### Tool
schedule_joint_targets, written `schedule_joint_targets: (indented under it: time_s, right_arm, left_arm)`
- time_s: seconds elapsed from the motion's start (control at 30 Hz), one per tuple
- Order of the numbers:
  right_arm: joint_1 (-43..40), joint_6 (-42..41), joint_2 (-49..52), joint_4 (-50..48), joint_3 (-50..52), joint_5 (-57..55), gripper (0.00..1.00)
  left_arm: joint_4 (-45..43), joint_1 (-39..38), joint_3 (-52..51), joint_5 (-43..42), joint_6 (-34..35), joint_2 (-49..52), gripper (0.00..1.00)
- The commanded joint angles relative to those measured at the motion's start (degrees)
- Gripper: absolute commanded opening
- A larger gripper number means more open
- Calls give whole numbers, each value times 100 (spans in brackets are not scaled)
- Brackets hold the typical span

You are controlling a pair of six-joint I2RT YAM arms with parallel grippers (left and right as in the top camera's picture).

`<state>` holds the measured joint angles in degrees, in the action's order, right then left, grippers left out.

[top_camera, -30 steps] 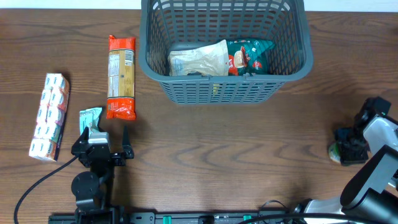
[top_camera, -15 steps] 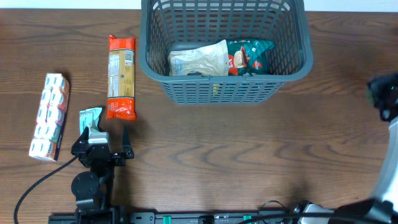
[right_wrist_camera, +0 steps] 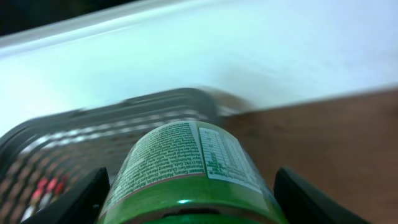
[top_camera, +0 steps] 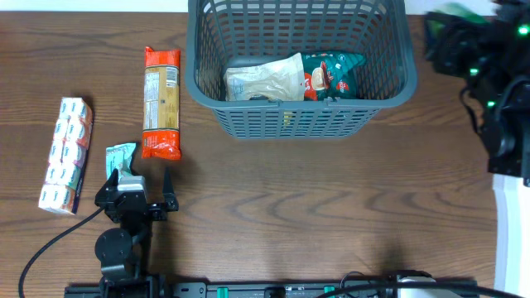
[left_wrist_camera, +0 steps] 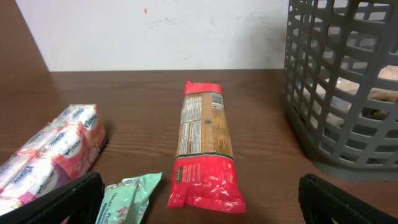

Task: Pack container

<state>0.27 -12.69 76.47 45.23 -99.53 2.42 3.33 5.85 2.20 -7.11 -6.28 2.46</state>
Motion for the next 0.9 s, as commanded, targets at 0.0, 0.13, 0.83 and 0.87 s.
schedule_joint_targets:
  time_s: [0.0,0.13,0.83,0.87]
  right_arm:
    - [439,774,136,-72,-179,-114,1]
    - [898,1226,546,-55,-179,-282,1]
    - [1285,975,3595,-96,-201,-470,1]
    - [1290,975,3672,-72,-201,-468,1]
  left_arm:
    - [83,20,-155,-15,-79,-31,99]
    - [81,20,-155,-15,-76,-31,99]
    - [83,20,-155,-15,-76,-31,99]
    - [83,20,-155,-15,-79,-31,99]
